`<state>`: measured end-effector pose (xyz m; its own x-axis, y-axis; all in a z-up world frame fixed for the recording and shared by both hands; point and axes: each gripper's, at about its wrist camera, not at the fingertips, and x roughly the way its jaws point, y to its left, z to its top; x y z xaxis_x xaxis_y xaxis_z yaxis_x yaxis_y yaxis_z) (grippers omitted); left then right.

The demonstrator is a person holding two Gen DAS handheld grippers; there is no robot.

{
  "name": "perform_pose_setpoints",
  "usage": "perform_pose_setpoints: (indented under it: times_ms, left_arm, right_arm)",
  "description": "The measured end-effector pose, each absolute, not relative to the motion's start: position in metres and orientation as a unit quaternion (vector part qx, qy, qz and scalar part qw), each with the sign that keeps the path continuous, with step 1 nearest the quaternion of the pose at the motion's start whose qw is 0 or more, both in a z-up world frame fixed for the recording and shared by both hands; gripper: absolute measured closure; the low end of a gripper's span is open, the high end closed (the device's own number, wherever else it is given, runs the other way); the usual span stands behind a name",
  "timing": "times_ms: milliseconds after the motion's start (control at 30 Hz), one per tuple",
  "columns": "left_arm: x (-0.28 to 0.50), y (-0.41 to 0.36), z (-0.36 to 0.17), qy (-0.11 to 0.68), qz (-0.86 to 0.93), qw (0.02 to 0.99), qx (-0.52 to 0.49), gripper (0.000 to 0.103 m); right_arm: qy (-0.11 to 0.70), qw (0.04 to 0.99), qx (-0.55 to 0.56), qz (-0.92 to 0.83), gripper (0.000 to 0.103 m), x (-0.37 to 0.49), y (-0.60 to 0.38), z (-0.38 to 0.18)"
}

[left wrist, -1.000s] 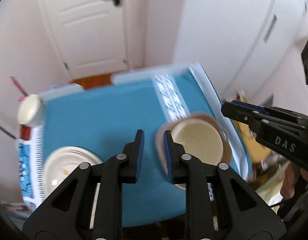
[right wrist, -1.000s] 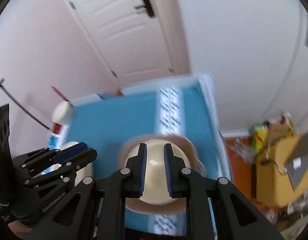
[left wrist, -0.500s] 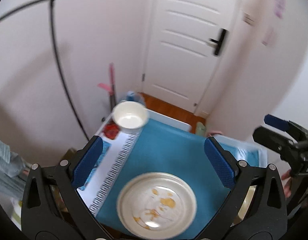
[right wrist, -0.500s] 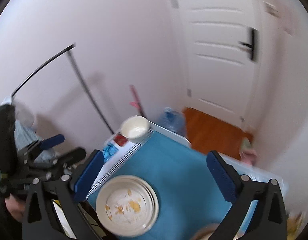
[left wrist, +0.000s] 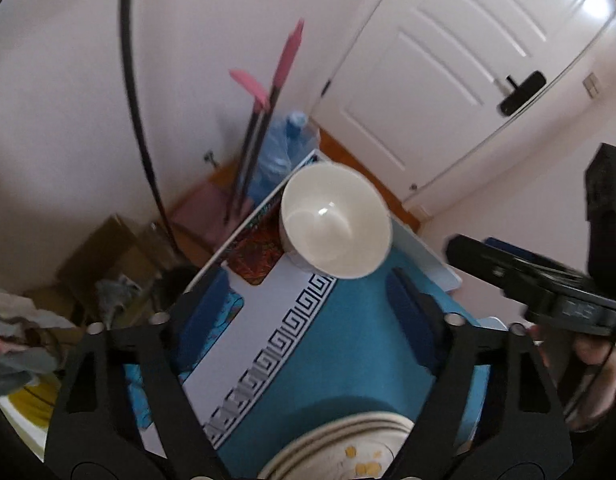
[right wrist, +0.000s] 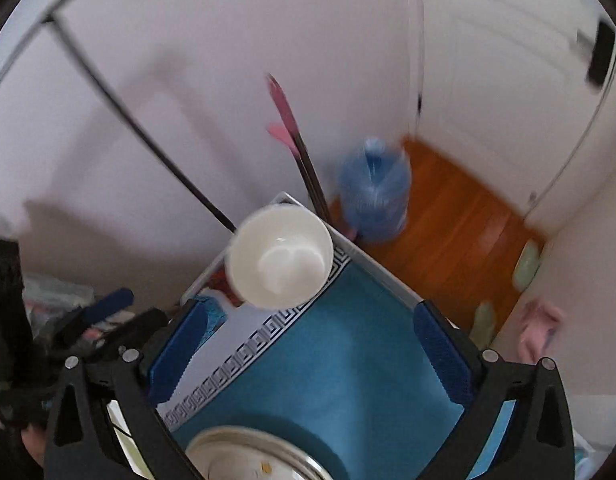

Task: Organize plates and bowls
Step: 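Move both tools to the white bowl and grip its rim, then carry the white bowl over and lower it into the cream bowl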

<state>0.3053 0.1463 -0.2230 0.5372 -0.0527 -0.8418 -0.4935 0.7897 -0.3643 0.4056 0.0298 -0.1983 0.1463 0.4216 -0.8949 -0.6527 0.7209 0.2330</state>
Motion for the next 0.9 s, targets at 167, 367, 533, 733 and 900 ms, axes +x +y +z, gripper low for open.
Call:
perform_pose_setpoints:
  times_ms: [167,367,533,733,900]
  left_arm:
    - [0.336,0.160,-0.271,0.491,0.118,0.807,-0.308,0.056]
    - [0.358,0.169,-0.297,0.500,0.109,0.803,-0.305,0.061]
    - [0.371,0.170,-0.303,0.505,0.105,0.806,-0.290,0.082]
    - [0.373,0.167,-0.302,0.504,0.109,0.812,-0.273,0.083]
    - [0.369,0.160,-0.291,0.498,0.110,0.824,-0.249,0.084]
  right_arm:
    - [0.596,0.722,-0.069,0.343,0.038,0.437,0.049,-0.264]
    - [0.619,0.709,-0.050,0.333,0.057,0.454,0.064,-0.302]
    - [0.624,0.706,-0.042,0.332,0.077,0.459,0.068,-0.309]
    - [0.613,0.710,-0.049,0.343,0.089,0.453,0.075,-0.307]
    - [0.609,0.715,-0.029,0.342,0.089,0.449,0.070,-0.306]
